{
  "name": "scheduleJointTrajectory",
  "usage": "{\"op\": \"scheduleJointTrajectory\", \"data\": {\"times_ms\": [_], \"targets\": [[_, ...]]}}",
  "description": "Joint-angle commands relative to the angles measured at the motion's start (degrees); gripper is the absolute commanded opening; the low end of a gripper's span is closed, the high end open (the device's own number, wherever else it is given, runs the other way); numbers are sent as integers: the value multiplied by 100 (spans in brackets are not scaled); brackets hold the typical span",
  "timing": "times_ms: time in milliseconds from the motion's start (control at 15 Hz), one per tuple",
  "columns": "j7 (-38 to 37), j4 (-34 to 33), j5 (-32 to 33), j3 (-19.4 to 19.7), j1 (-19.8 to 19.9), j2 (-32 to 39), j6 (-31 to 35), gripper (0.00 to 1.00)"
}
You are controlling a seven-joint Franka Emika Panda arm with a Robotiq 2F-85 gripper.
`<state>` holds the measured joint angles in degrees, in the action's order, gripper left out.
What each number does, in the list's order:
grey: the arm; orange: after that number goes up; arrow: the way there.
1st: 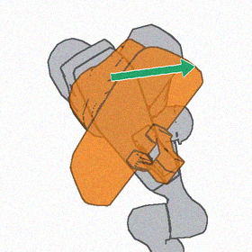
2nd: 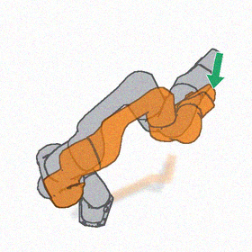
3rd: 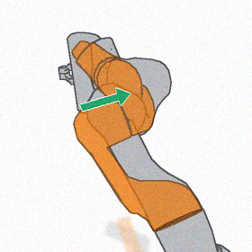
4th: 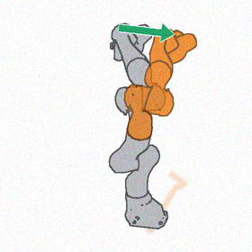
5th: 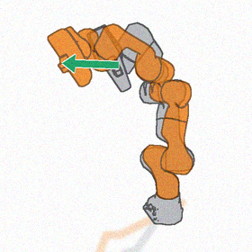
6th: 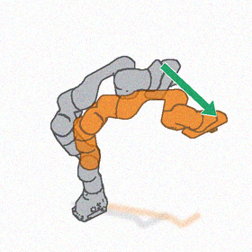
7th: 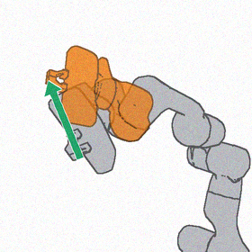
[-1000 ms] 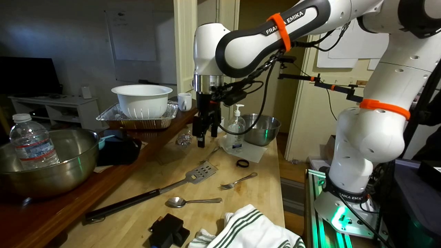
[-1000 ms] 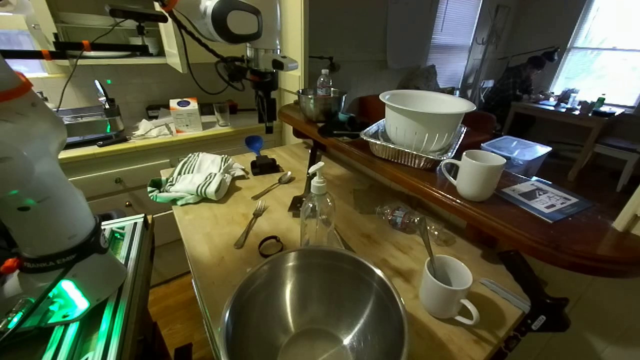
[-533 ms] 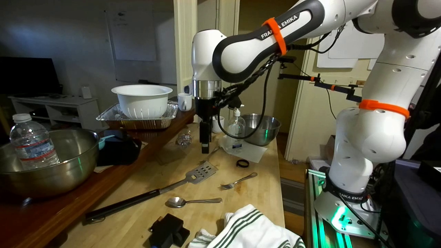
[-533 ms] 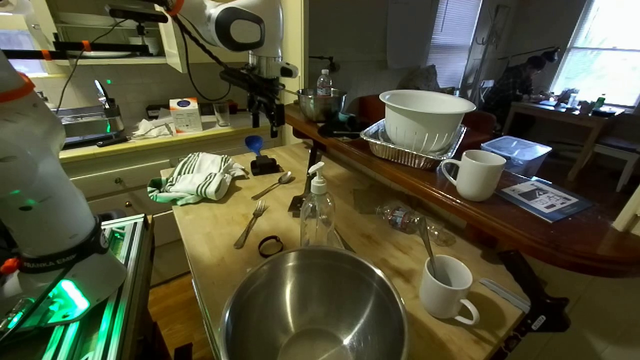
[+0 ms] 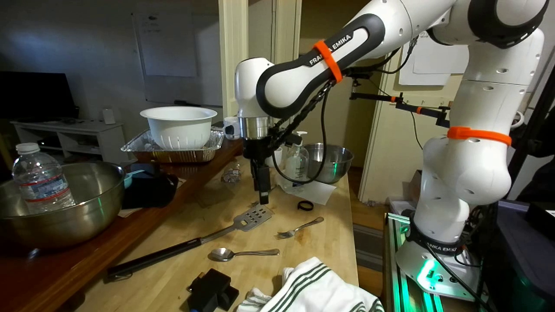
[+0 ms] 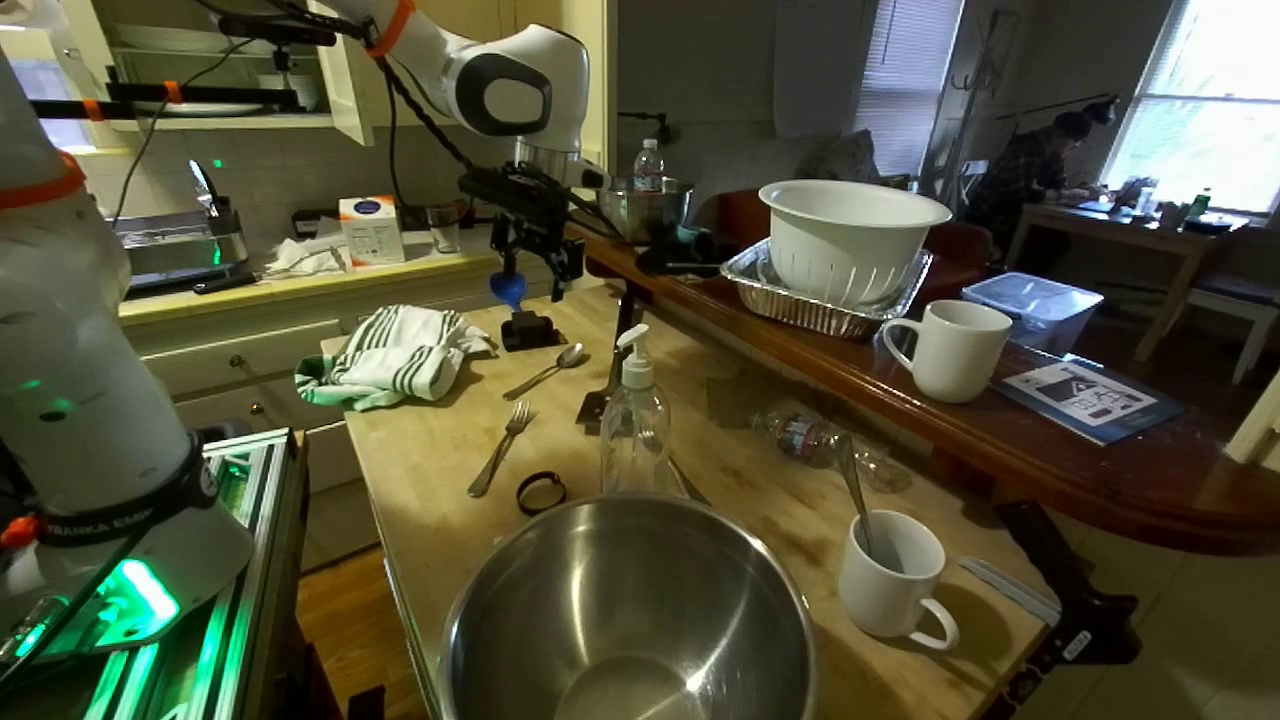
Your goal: Put the spatula inside the dish
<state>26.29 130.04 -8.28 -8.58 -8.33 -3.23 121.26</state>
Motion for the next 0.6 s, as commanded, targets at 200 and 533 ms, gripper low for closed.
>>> {"op": "scheduleJointTrajectory", "data": {"times_ms": [200,533], "targets": [[108,10,157,-43,-96,244,737,100],[129,-24,1091,-78,-83,1041,2352,100]]}}
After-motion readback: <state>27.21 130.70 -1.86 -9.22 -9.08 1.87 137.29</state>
